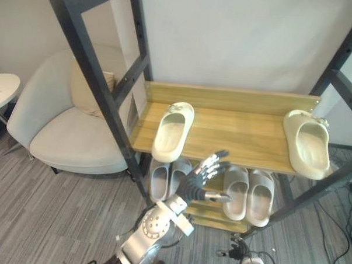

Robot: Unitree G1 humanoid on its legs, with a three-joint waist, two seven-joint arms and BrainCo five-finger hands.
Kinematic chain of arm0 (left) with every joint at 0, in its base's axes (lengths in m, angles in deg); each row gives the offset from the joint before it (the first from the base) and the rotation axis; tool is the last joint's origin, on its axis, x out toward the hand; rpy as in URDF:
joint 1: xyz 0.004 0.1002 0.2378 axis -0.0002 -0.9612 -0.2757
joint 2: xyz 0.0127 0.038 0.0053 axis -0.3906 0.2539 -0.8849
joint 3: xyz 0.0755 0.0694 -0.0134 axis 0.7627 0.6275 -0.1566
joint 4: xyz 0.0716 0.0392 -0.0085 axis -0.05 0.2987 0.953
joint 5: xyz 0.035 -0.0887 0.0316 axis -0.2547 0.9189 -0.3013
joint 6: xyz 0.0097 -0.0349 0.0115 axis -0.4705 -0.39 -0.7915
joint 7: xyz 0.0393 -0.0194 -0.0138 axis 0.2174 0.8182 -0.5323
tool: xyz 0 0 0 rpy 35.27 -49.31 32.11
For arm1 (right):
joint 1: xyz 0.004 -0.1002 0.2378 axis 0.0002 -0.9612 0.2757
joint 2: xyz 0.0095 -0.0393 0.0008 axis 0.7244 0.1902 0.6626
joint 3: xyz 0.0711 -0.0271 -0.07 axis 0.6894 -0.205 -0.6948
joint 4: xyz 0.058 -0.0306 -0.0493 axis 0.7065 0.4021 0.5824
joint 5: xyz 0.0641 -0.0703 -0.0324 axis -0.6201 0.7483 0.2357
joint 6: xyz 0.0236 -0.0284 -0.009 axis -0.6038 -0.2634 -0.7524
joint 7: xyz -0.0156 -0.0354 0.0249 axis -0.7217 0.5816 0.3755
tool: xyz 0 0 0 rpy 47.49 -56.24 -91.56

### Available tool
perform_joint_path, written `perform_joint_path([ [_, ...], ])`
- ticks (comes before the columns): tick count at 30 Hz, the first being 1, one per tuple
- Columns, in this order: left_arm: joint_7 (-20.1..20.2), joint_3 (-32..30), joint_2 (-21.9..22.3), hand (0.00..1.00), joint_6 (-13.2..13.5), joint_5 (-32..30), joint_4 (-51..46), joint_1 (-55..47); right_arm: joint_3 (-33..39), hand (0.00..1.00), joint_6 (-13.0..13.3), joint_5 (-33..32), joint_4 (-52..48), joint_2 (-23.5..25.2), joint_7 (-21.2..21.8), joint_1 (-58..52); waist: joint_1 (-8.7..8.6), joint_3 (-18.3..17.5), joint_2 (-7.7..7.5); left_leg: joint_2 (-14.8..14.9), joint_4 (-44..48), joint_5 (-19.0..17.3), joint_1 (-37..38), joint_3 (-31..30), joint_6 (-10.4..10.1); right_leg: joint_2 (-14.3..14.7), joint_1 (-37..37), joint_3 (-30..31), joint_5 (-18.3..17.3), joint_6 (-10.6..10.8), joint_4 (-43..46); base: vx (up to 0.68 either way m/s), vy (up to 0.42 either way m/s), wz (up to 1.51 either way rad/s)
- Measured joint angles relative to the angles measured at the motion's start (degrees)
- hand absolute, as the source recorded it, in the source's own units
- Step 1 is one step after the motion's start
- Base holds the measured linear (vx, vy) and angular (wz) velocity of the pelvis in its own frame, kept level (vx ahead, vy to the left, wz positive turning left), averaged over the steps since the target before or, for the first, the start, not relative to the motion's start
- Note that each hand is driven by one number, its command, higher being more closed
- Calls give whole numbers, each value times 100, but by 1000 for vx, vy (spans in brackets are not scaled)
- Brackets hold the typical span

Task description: Organize the slippers on the shoe rack

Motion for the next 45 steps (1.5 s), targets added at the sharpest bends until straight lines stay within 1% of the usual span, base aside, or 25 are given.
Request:
perform_joint_path([
  [4,-219,-101,116,0,21,-8,-239,468,1,0,-2,-2,0,-17,0,-6,0,-7,1,5,36,-5,-8,23,-5,-1,8,33,0,0,44,1,0,-3],
  [6,-401,-384,242,0,33,-45,-242,767,2,0,-9,-1,0,-28,1,-23,-1,-58,9,9,40,-5,-13,32,-5,-3,-16,49,-5,2,82,0,0,0],
  [10,-688,-996,256,0,66,-224,-240,1183,3,0,-51,-3,0,-74,6,-49,-6,-114,32,9,54,-5,-14,36,-5,-4,-18,61,-6,2,92,0,0,0],
  [13,-802,-1356,199,0,96,-430,-179,1369,5,0,-59,-3,-1,-85,17,-48,-14,-124,26,13,61,-5,-21,36,-6,-2,-25,66,-7,2,93,0,0,0],
  [15,-823,-1646,138,0,94,-582,82,1564,18,0,-96,-6,-5,-104,43,-42,-19,-145,22,14,62,-5,-37,48,-6,-1,-53,87,-6,2,97,-15,-6,-4],
  [17,-832,-1974,-34,0,94,-654,401,1776,32,0,-115,-47,-20,-121,83,-36,-37,-154,15,10,67,-1,-69,58,-6,7,-81,96,5,-9,79,-1,-2,-2],
  [20,-931,-2350,-446,0,52,-793,905,1877,46,0,-116,-57,-54,-124,117,-12,-157,-164,-8,11,65,-2,-74,64,-7,29,-80,94,49,-17,-39,0,0,0],
  [23,-948,-2699,-720,0,-33,-806,1210,1887,86,0,-133,-109,-78,-155,126,-12,-184,-157,-18,4,56,-2,-112,78,-7,54,-57,98,148,-19,-212,19,-3,-3],
  [25,-946,-2834,-914,0,-42,-811,1345,1889,102,0,-158,-110,-87,-197,147,-11,-184,-156,-21,-9,47,-3,-111,81,-7,58,-29,100,189,-11,-292,0,0,0],
  [29,-939,-3206,-1391,0,-119,-905,1776,1993,285,0,-169,-111,-256,-209,239,10,-203,-137,-42,-18,31,-5,-107,91,-9,77,8,108,245,-21,-406,-2,-1,-1],
  [32,-926,-3211,-1547,0,-144,-1003,1848,2008,296,0,-168,-114,-258,-208,246,35,-200,-130,-45,-14,24,-20,-108,141,-31,109,28,157,303,-30,-514,-10,-3,-8],
  [37,-922,-3244,-1686,0,-251,-1036,2118,2202,303,0,-179,-224,-255,-209,250,-20,-218,-88,-24,44,23,-46,-109,186,-71,169,0,207,286,-60,-518,-14,-17,-7],
  [40,-921,-3266,-1812,0,-256,-1146,2157,2206,312,0,-179,-226,-256,-207,255,-19,-219,-62,-18,93,24,-59,-108,215,-93,212,-13,235,268,-90,-521,2,-25,-6],
  [45,-910,-3266,-1837,0,-279,-1356,2286,2314,330,0,-181,-230,-256,-202,259,-12,-209,28,34,135,24,-45,-117,213,-122,255,-23,238,266,-109,-522,0,0,0],
])
